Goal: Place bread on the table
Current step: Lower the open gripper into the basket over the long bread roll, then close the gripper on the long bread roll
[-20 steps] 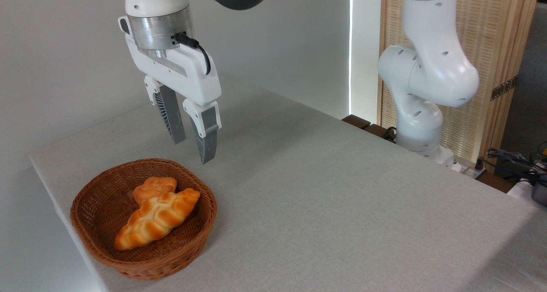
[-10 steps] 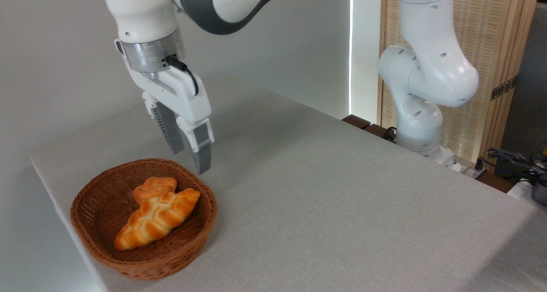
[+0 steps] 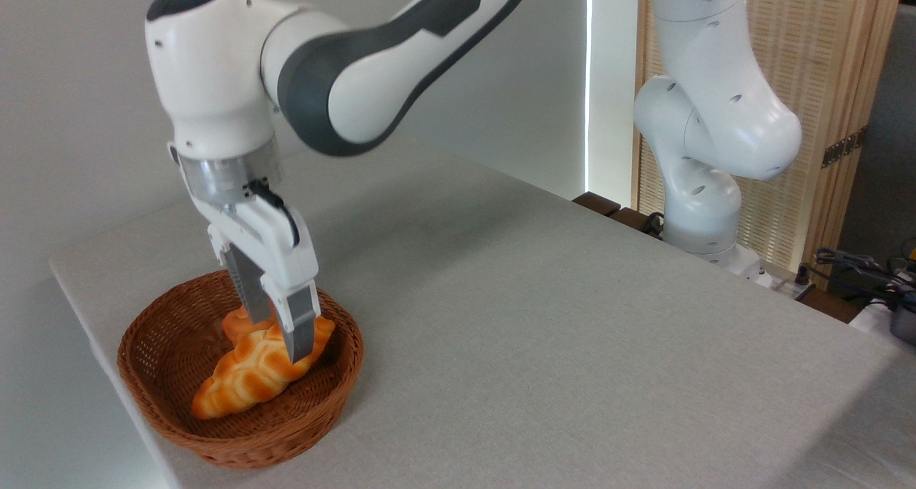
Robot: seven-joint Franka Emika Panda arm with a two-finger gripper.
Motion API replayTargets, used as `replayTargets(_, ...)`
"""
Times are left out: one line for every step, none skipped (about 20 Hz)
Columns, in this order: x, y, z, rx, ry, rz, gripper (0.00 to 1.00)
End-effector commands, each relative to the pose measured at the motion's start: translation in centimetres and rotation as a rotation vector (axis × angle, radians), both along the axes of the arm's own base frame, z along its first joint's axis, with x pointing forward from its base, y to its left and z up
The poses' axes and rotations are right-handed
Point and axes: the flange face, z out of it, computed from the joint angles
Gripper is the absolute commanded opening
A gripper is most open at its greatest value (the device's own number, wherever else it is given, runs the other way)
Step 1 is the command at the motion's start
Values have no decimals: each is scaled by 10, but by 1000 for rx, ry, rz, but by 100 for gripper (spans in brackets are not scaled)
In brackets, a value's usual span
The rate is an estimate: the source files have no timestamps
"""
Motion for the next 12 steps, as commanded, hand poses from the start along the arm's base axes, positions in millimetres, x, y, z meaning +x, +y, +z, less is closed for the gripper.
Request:
replayTargets(6,-10,-11,-8,-2,8,100)
replayTargets(6,-11,-14,-8,2,6,100)
replayTargets(7,-11,-20,-5,11,4,100)
replayTargets(9,-11,-26,-5,17,3,100)
replayTargets(10,-11,-28,-6,11,4,100)
replayTargets(12,-12,-29,-8,2,4,100)
replayTargets(12,-15,-32,-9,7,-1,100)
replayTargets(11,-21,-33,-12,9,-9,100)
replayTargets(11,-23,-35,-13,12,-12,100)
replayTargets(11,-24,-38,-11,16,-16,100)
replayTargets(11,-24,-40,-11,19,-19,90)
replayTargets(11,-24,-40,-12,19,-18,72)
